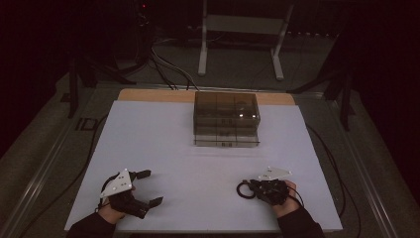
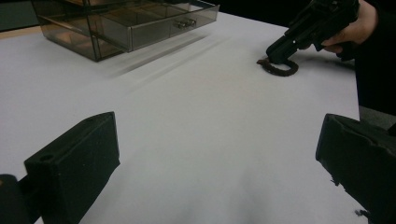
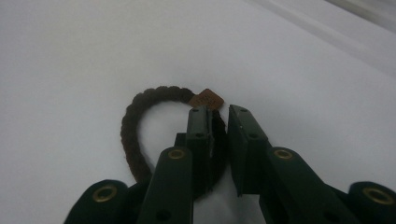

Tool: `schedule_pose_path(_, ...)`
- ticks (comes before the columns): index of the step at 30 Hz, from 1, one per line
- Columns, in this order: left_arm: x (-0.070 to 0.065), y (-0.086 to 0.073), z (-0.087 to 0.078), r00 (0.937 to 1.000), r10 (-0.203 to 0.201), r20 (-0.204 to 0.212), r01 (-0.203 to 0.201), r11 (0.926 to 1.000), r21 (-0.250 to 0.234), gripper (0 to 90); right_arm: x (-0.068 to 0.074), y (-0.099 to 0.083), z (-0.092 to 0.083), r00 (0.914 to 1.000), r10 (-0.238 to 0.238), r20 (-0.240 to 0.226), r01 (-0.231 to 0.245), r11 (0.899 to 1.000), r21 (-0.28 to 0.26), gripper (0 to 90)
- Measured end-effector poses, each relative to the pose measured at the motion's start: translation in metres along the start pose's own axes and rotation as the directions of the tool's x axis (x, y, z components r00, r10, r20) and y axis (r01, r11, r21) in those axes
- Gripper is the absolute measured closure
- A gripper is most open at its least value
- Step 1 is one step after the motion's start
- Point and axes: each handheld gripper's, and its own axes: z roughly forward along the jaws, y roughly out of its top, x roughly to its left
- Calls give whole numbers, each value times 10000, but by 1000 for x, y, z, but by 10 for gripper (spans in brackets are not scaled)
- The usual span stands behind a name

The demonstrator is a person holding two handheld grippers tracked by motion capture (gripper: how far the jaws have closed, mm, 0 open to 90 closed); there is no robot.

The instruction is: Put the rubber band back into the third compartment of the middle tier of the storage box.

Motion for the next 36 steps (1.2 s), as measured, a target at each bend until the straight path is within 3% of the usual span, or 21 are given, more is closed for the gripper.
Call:
schedule_pose_path(7, 0, 1, -1, 10000, 16, 2, -16, 10000, -44, 3, 6, 2, 1, 9983, -479, 330, 475, 9988, 134, 853)
schedule_pose_path(11, 0, 1, -1, 10000, 1, -12, -1, 10000, -99, 3, 4, 3, 0, 9999, -166, 29, 166, 9999, 38, 871)
schedule_pose_path(15, 0, 1, -2, 10000, 17, -21, -17, 10000, -78, 3, 5, 5, -2, 9998, -172, -95, 173, 9998, 38, 874)
schedule_pose_path(22, 1, 1, -2, 10000, 18, -19, -18, 10000, -84, 3, 2, 6, -7, 9996, 122, -237, -126, 9997, -201, 875)
schedule_pose_path(36, 0, 2, -1, 9999, 119, 30, -119, 9999, 1, 3, 3, 11, -16, 9994, 197, -301, -212, 9986, -493, 875)
